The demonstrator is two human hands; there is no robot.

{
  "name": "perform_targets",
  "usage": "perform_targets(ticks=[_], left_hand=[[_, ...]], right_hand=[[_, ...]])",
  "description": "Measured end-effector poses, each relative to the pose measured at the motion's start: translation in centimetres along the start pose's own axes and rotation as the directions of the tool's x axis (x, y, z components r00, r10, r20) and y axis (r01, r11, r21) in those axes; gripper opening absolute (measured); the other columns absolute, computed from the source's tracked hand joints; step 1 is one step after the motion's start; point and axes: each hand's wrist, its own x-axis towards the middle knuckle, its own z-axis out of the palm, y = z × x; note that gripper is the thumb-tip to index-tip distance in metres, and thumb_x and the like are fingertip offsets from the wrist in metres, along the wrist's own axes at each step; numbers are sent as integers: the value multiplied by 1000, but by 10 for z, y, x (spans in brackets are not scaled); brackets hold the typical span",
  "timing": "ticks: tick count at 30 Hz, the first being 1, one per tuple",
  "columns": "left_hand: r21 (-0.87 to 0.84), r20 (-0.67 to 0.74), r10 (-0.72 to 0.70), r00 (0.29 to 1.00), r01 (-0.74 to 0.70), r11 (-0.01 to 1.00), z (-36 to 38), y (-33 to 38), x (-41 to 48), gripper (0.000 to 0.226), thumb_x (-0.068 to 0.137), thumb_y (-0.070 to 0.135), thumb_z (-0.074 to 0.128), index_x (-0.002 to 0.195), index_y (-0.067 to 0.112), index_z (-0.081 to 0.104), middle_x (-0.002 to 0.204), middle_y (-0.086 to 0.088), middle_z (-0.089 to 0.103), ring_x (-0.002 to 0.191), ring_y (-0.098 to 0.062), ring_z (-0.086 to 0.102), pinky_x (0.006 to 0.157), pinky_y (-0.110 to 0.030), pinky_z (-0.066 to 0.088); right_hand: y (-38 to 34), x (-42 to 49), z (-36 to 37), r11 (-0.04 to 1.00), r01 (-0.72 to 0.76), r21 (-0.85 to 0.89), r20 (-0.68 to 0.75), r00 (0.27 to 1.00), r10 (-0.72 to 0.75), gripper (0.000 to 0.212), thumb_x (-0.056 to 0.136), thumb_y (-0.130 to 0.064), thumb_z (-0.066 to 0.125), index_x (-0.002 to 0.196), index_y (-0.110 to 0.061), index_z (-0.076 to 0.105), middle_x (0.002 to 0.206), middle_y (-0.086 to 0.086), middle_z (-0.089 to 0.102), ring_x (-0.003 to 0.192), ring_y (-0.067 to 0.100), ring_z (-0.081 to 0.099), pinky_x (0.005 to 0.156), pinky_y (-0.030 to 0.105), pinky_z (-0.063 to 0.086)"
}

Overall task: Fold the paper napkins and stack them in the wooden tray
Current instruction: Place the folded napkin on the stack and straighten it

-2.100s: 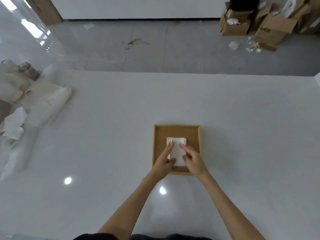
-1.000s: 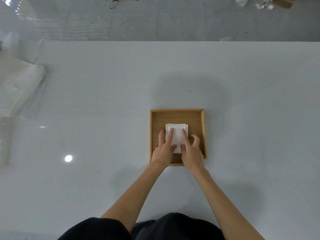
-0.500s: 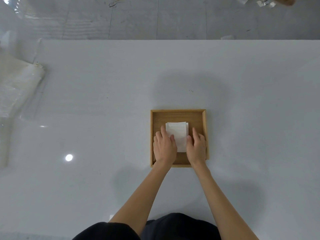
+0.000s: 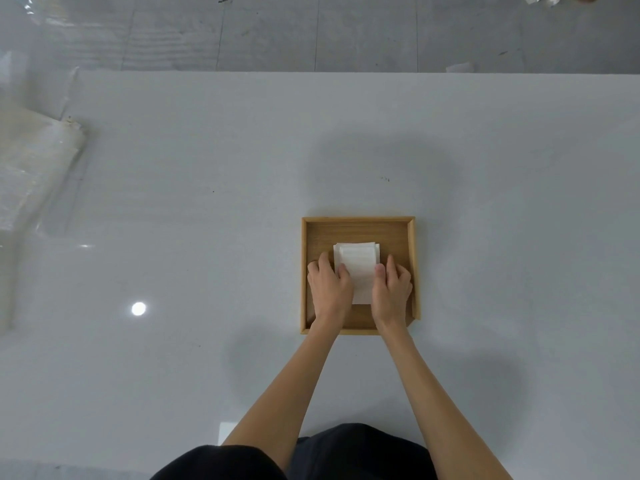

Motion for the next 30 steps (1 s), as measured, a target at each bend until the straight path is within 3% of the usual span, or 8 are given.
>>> perform_targets(ticks=[4, 7, 11, 15, 17, 21, 25, 30], left_hand=[[-44, 85, 18, 996, -14, 999, -1, -2, 2, 42, 100, 23, 44, 140, 17, 52, 125, -9, 50, 115, -21, 49, 106, -44, 45], [-109, 20, -30, 999, 32, 994, -5, -3, -3, 46, 100, 21, 45, 145, 16, 46, 131, -6, 49, 120, -19, 49, 107, -33, 41], [-158, 36, -151, 988, 155, 975, -7, -11, -17, 39, 98, 21, 45, 136, 14, 52, 132, -2, 49, 115, -16, 50, 99, -31, 44], [-177, 69, -160, 985, 169, 970, -4, -16, -22, 34, 95, 26, 45, 124, 16, 61, 123, -4, 60, 102, -13, 59, 93, -37, 54], [-82, 26, -146, 989, 148, 986, -4, -10, -19, 31, 97, 24, 43, 121, 15, 60, 119, -2, 58, 103, -15, 57, 94, -37, 51], [297, -44, 200, 979, -178, 938, -11, 18, 6, 29, 99, 20, 44, 123, 12, 58, 122, -6, 56, 115, -26, 50, 101, -37, 43], [465, 316, 312, 896, -433, 772, -7, 43, 40, 41, 99, 20, 42, 138, 15, 54, 141, -7, 51, 133, -31, 40, 109, -39, 33], [515, 467, 354, 810, -575, 636, -2, 39, 52, 44, 97, 17, 42, 138, 20, 58, 136, -3, 52, 129, -29, 40, 107, -38, 35]], right_hand=[[0, -3, -3, 999, 1, 45, 150, 989, -8, 56, 105, -48, 29, 155, -21, 32, 152, 3, 27, 141, 21, 22, 107, 28, 21], [5, -4, -7, 993, -53, 107, 84, 995, 44, 57, 106, -47, 27, 156, -20, 28, 157, 3, 23, 145, 22, 22, 116, 34, 21], [14, -19, -7, 870, -263, 416, 110, 965, 239, 56, 105, -49, 33, 152, -20, 35, 155, 3, 33, 141, 19, 37, 118, 40, 32], [12, -26, -12, 841, -308, 446, 165, 951, 261, 58, 103, -53, 33, 150, -20, 37, 147, -2, 44, 131, 13, 44, 103, 29, 38], [10, -24, -16, 814, -340, 471, 120, 939, 322, 54, 105, -48, 33, 152, -20, 38, 150, -1, 43, 135, 16, 44, 110, 33, 39], [0, -41, -25, 455, -482, 748, 161, 798, 580, 47, 106, -29, 39, 147, -5, 41, 129, 8, 53, 119, 22, 53, 112, 37, 40], [-14, -57, -18, 2, -537, 844, 438, 690, 576, 51, 104, -30, 42, 142, 3, 40, 118, 15, 52, 119, 29, 53, 112, 39, 40], [-22, -51, -6, -152, -580, 801, 572, 664, 482, 47, 99, -27, 43, 131, 5, 54, 136, 22, 57, 132, 34, 52, 115, 43, 38]])
